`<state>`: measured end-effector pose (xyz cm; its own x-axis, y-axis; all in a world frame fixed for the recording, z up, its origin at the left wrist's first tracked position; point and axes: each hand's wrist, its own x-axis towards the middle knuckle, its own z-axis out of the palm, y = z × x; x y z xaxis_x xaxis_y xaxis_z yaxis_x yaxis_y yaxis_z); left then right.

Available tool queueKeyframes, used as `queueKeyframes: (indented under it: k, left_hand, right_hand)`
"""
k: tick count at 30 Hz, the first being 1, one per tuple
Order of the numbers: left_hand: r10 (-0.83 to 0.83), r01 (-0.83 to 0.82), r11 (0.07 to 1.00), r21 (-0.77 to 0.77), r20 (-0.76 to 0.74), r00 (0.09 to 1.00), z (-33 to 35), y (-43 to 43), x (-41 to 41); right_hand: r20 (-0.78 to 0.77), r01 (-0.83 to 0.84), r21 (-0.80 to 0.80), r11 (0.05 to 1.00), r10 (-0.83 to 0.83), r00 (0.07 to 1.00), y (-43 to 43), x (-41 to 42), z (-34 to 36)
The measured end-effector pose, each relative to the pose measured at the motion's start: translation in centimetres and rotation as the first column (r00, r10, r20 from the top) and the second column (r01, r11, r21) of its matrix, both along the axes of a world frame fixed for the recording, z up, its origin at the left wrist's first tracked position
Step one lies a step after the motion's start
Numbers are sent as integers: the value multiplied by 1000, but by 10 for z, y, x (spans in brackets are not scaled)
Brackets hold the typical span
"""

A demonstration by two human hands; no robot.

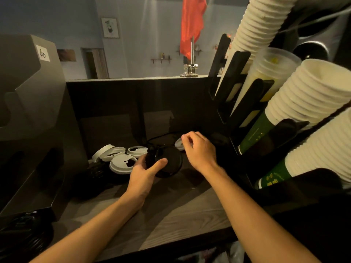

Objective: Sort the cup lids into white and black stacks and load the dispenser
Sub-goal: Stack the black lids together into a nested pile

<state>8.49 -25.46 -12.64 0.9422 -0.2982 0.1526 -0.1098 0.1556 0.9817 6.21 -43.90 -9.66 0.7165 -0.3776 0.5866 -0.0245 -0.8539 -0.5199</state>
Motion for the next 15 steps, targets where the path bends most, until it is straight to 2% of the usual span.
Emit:
queueKeyframes:
  k: [3,6,7,8,11,15]
  left_hand:
    - [36,-40,998,54,61,997,4,-20,0]
    - [75,-97,983,156,140,987,1,-34,-1]
    - [78,-106,978,181,155,985,-2,-36,0]
    - [87,-118,975,188,165,982,-5,-37,2]
    - [120,-155,971,184,186,975,-7,-31,12]
    - [151,-178,972,152,172,973,-3,-23,21]
  right_hand:
    - [-151,189,-260,947,-233,961,-16,-3,-14]
    - [-458,151,-236,960,-247,854,-22,0,-33]
    - [-515,136,-220,966,-234,825,-23,2,-38]
    - [-524,123,-232,965,-230,820,-24,5,-41]
    - [-404,87,-326,941,-223,887,-23,6,-35]
    - [-364,21,-174,985,-84,928,-16,7,-26]
